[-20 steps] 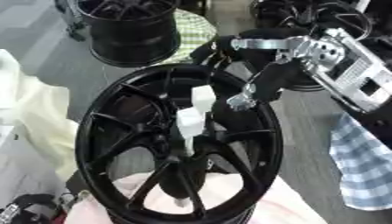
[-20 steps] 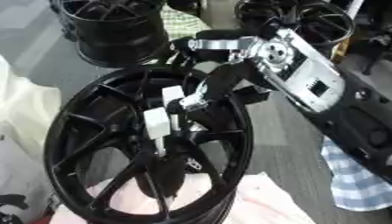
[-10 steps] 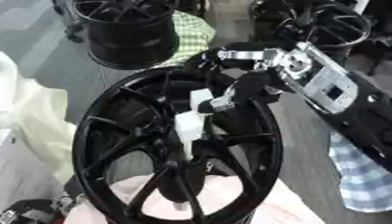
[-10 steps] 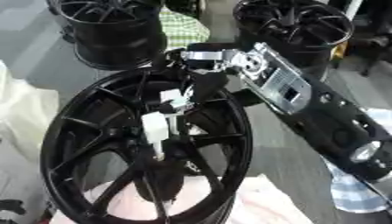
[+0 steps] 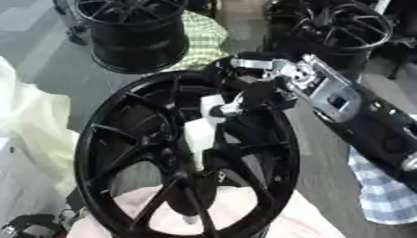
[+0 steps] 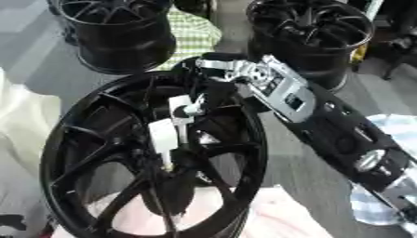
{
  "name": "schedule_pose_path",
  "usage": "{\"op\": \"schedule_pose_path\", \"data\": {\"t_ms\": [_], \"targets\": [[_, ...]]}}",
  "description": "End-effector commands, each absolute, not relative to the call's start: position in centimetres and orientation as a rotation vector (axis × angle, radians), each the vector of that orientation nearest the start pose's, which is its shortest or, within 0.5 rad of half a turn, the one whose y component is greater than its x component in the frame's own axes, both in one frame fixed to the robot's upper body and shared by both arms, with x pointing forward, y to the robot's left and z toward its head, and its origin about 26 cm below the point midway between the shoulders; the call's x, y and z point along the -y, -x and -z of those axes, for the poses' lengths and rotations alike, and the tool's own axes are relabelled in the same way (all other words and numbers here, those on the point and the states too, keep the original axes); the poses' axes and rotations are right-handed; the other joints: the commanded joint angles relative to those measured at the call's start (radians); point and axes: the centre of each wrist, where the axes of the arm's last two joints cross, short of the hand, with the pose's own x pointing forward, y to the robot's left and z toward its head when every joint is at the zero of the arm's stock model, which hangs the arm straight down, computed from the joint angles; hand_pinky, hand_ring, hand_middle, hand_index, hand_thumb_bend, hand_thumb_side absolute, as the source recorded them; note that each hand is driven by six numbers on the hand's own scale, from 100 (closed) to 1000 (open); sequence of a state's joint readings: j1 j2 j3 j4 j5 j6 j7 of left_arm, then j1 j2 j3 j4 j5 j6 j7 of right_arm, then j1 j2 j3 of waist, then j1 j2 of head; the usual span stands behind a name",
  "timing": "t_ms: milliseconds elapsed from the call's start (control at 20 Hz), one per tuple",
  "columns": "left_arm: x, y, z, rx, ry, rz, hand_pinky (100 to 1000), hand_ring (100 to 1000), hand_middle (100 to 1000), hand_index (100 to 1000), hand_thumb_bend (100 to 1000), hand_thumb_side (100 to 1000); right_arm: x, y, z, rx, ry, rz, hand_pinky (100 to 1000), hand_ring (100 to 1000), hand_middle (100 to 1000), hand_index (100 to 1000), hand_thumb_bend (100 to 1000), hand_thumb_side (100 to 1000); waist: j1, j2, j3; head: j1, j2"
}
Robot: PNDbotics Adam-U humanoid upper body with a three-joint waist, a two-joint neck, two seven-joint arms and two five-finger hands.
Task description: Pull the pin out of the wheel hub.
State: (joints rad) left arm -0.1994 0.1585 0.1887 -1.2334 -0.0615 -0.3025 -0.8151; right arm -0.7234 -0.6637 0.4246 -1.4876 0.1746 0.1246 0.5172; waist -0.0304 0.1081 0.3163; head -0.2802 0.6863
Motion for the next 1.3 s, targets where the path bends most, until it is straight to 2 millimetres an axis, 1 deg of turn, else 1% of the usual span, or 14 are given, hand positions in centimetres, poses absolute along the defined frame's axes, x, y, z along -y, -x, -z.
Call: {"op": "schedule_pose_path", "data": {"t_ms": [50, 350, 550, 650, 700, 800, 850, 900, 950, 1100, 1200, 1300], "targets": [[-32.3, -32.3, 2.5, 1.63, 0.366, 0.892, 532, 100, 602, 767, 100, 1000, 25.0, -39.8, -21.5, 1.487, 0.305, -1.468, 805, 805, 785, 868, 437, 342, 0.003, -0.008, 0.002, -0.005, -0.013], [-32.3, -32.3, 2.5, 1.632, 0.366, 0.891, 532, 100, 603, 767, 100, 1000, 24.7, -39.7, -21.0, 1.427, 0.291, -1.549, 790, 769, 744, 813, 390, 319, 0.003, -0.009, 0.001, -0.007, -0.021], [-32.4, -32.3, 2.5, 1.632, 0.366, 0.889, 532, 100, 603, 767, 100, 1000, 24.4, -39.6, -21.2, 1.406, 0.288, -1.598, 767, 735, 704, 769, 357, 320, 0.003, -0.01, 0.0, -0.008, -0.022], [-32.4, -32.3, 2.5, 1.632, 0.366, 0.889, 532, 100, 603, 767, 100, 1000, 24.3, -39.5, -21.3, 1.403, 0.288, -1.613, 739, 693, 657, 732, 331, 310, 0.003, -0.01, 0.0, -0.009, -0.022], [-32.4, -32.3, 2.5, 1.632, 0.366, 0.889, 532, 100, 603, 767, 100, 1000, 24.2, -39.5, -21.4, 1.406, 0.289, -1.615, 713, 657, 619, 701, 311, 309, 0.003, -0.01, 0.0, -0.009, -0.022], [-32.4, -32.3, 2.5, 1.632, 0.367, 0.887, 532, 100, 603, 767, 100, 1000, 24.1, -39.3, -21.7, 1.448, 0.299, -1.601, 689, 617, 573, 664, 278, 311, 0.004, -0.01, 0.0, -0.009, -0.023], [-32.4, -32.3, 2.5, 1.631, 0.368, 0.886, 532, 100, 603, 767, 100, 1000, 24.1, -39.3, -21.9, 1.477, 0.307, -1.589, 685, 605, 554, 643, 264, 313, 0.004, -0.011, 0.0, -0.009, -0.023], [-32.4, -32.3, 2.5, 1.63, 0.368, 0.886, 532, 100, 603, 767, 100, 1000, 24.0, -39.2, -22.0, 1.503, 0.313, -1.576, 685, 605, 554, 643, 264, 313, 0.004, -0.011, 0.0, -0.01, -0.023], [-32.4, -32.3, 2.5, 1.629, 0.369, 0.885, 532, 100, 603, 767, 100, 1000, 24.0, -39.1, -22.3, 1.532, 0.318, -1.56, 690, 603, 534, 626, 257, 314, 0.003, -0.012, 0.0, -0.01, -0.023], [-32.4, -32.2, 2.6, 1.624, 0.369, 0.883, 533, 100, 604, 768, 100, 1000, 24.0, -38.8, -23.2, 1.619, 0.32, -1.498, 702, 614, 529, 626, 282, 313, 0.002, -0.015, -0.002, -0.008, -0.019], [-32.5, -32.1, 2.7, 1.617, 0.368, 0.881, 534, 100, 604, 768, 100, 1000, 24.4, -38.6, -24.2, 1.667, 0.307, -1.446, 702, 615, 529, 629, 297, 318, 0.0, -0.019, -0.007, -0.006, -0.014], [-32.8, -31.9, 2.8, 1.608, 0.363, 0.878, 534, 100, 604, 769, 100, 1000, 25.1, -38.2, -25.8, 1.724, 0.298, -1.387, 700, 613, 529, 630, 309, 323, -0.002, -0.025, -0.016, -0.002, -0.008]]}}
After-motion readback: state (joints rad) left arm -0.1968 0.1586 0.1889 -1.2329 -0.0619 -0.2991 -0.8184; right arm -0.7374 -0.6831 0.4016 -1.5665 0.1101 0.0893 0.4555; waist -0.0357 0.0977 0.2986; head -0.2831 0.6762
